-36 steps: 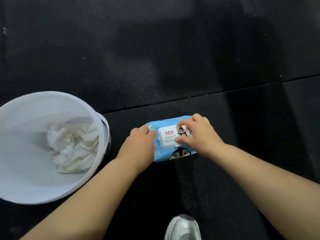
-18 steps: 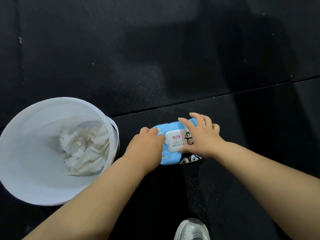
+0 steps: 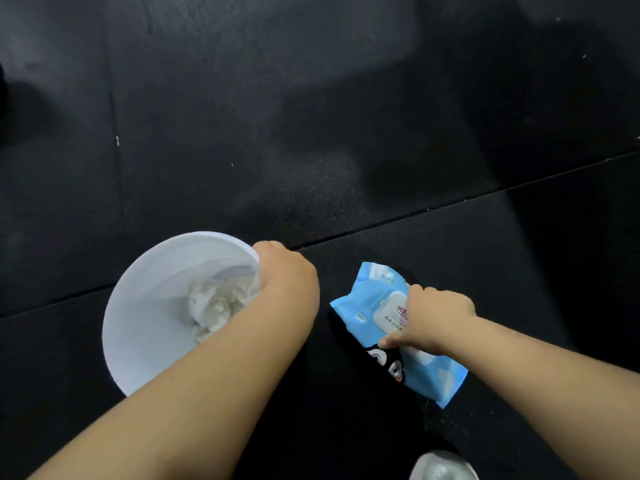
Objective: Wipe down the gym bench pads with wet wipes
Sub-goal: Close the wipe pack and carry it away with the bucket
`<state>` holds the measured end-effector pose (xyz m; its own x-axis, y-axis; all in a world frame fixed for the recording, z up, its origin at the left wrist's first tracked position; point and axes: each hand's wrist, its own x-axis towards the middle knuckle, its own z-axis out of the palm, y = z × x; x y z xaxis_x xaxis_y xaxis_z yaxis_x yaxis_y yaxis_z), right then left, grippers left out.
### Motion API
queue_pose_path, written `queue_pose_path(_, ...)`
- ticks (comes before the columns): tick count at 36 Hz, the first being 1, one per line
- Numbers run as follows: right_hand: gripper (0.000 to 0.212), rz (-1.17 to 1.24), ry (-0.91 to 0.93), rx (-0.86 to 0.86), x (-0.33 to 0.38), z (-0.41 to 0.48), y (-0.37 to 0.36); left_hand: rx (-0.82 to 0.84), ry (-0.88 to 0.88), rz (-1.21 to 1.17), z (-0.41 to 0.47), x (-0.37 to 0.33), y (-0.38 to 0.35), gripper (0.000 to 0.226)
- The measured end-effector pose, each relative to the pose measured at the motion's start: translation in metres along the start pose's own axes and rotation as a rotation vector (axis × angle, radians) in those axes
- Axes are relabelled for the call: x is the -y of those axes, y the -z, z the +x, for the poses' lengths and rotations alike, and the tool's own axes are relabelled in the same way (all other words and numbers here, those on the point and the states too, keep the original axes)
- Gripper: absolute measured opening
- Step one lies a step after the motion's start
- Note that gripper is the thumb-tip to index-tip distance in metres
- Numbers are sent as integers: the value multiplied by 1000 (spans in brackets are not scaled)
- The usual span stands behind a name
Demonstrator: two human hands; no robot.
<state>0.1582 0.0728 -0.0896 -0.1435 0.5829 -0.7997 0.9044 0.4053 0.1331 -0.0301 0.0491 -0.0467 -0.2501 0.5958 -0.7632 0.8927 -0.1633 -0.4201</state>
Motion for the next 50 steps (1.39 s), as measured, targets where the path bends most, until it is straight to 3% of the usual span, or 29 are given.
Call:
queue_pose_path(7,102,143,-12,-16,-2,-3,-11,41,-50,93,-2,-13,-2,32)
queue_pose_path(14,99,431,-1,9,-5,1,-17,-314,99,-150,-14,-9,-12,23)
queue_pose_path(18,99,424,-26,-25,-4,1,-15,-422,213,-205,-21,1,-12,28)
queue_pose_path(23,123,380,-76,8,2,-3,-15,-501,183,-191,-31,15,-15,35)
queue_pose_path(27,111,372,-67,14,7,-10,-11,-513,129,-236,-45,26,-13,42)
queue_pose_path(32,79,351,15,7,17,-22,-2,-595,80,-243,-71,44,-18,49)
queue_pose_path(37,72,232,52,-110,36,-35,21,-711,41,-269,-98,71,-30,50)
queue_pose_path(41,71,207,68,-213,49,-45,45,-822,-79,-250,-111,100,-43,32)
queue_pose_path(43,73,227,73,-240,54,-50,59,-782,-106,-310,-122,113,-45,25)
queue_pose_path(47,76,285,72,-281,62,-65,82,-600,38,-570,-137,136,-55,13)
queue_pose_path(50,74,270,82,-317,67,-77,96,-490,36,-584,-146,143,-58,22)
